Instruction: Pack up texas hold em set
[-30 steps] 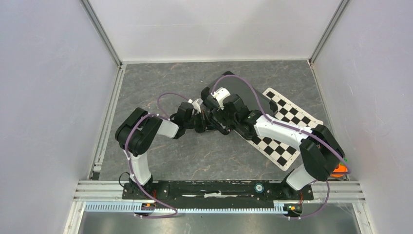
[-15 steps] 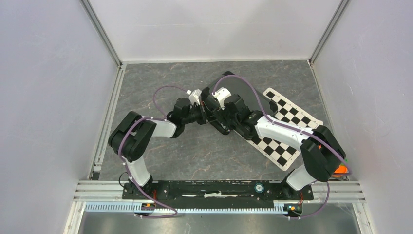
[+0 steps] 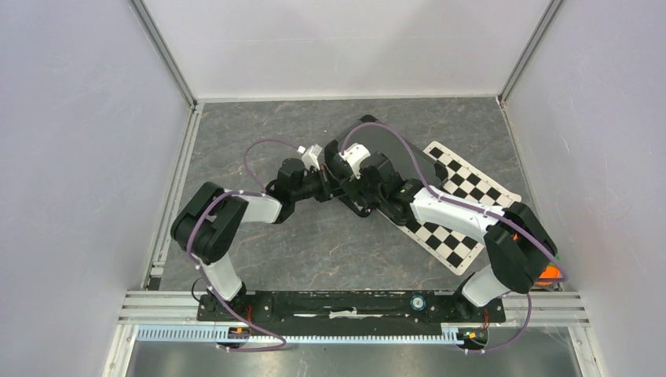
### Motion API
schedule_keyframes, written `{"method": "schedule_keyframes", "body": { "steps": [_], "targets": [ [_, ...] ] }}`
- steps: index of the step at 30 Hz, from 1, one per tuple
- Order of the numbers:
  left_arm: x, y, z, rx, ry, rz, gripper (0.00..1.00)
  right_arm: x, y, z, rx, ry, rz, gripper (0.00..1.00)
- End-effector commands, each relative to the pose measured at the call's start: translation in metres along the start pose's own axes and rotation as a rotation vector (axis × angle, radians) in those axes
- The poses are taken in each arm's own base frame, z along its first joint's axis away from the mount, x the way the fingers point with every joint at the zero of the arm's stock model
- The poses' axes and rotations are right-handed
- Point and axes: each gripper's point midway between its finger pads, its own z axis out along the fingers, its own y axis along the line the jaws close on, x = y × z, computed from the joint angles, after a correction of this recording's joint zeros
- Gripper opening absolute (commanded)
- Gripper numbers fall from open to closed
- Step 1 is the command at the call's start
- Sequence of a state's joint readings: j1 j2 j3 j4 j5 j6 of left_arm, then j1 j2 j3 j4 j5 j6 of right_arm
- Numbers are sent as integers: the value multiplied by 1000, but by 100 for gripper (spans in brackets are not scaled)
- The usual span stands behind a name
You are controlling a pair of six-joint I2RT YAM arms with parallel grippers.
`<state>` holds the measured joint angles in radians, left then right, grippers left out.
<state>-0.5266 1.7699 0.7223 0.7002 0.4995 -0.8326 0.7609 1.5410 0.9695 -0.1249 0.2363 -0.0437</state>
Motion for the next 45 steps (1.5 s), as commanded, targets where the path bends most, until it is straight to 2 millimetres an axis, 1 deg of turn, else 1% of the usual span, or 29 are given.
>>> {"method": "schedule_keyframes", "body": {
  "steps": [1, 4, 7, 10, 13, 15, 17, 19, 20, 21, 23, 25, 29, 31, 35, 38, 41, 45],
  "targets": [
    [-26, 5, -28, -51, -84, 3, 10, 19, 21, 6, -44, 71, -79, 94],
    [-39, 20, -56, -81, -157, -31, 10, 22, 23, 10, 17, 95, -117, 97],
    [-44, 34, -82, -131, -204, -42, 11, 22, 25, 12, 81, 112, -140, 98],
    [-44, 39, -98, -166, -222, -34, 12, 15, 21, 9, 136, 93, -113, 98],
    [-42, 39, -106, -174, -227, -27, 12, -3, 18, 1, 148, 40, -85, 98],
    [-40, 39, -107, -177, -223, -25, 12, -19, 19, -6, 126, 6, -69, 98],
    [-37, 40, -108, -180, -219, -24, 13, -38, 22, -13, 94, -23, -60, 98],
    [-34, 41, -110, -181, -215, -24, 13, -52, 26, -21, 64, -47, -63, 98],
    [-32, 41, -110, -181, -213, -24, 14, -55, 29, -24, 53, -56, -71, 98],
    [-31, 42, -111, -183, -212, -25, 15, -55, 33, -25, 48, -55, -84, 98],
    [-29, 44, -112, -191, -214, -24, 19, -50, 41, -25, 35, -39, -110, 97],
    [-27, 46, -115, -200, -218, -24, 23, -40, 51, -22, 18, -9, -133, 91],
    [-26, 48, -121, -222, -236, -19, 27, -25, 64, -18, -1, 25, -158, 80],
    [-27, 50, -126, -240, -249, -14, 29, -18, 70, -15, -12, 38, -163, 76],
    [-29, 58, -136, -282, -276, -27, 30, -6, 80, -1, -23, 75, -185, 71],
    [-27, 62, -140, -294, -283, -38, 31, 1, 85, 11, -6, 104, -203, 69],
    [-25, 66, -140, -301, -277, -46, 32, 4, 85, 19, 25, 122, -214, 67],
    [-25, 68, -140, -302, -275, -50, 33, 7, 80, 27, 87, 146, -234, 64]
  ]
}}
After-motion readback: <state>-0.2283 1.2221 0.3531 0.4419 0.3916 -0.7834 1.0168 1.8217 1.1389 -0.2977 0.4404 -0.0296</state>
